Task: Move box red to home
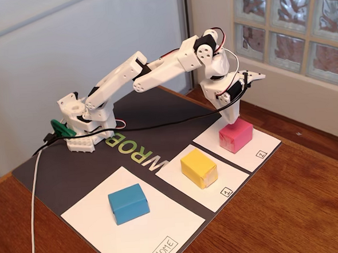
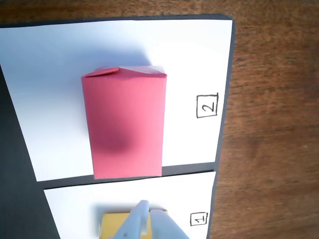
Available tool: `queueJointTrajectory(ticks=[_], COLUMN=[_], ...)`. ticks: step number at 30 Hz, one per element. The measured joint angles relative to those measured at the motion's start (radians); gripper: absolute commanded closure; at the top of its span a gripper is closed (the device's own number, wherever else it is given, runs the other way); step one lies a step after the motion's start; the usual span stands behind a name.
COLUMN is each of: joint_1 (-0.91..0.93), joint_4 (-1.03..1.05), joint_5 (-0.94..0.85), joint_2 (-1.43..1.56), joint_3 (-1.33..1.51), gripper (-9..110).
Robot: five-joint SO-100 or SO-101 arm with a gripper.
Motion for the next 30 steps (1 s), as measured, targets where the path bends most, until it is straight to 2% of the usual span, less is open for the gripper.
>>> queueJointTrajectory(ticks=[18, 30], joint_1=[-0.048, -0.044], joint_4=[-0.035, -0.046], joint_5=[0.0, 0.083], joint_2=[-0.02, -0.02], joint_3=[0.0, -0.002], gripper=[101, 101])
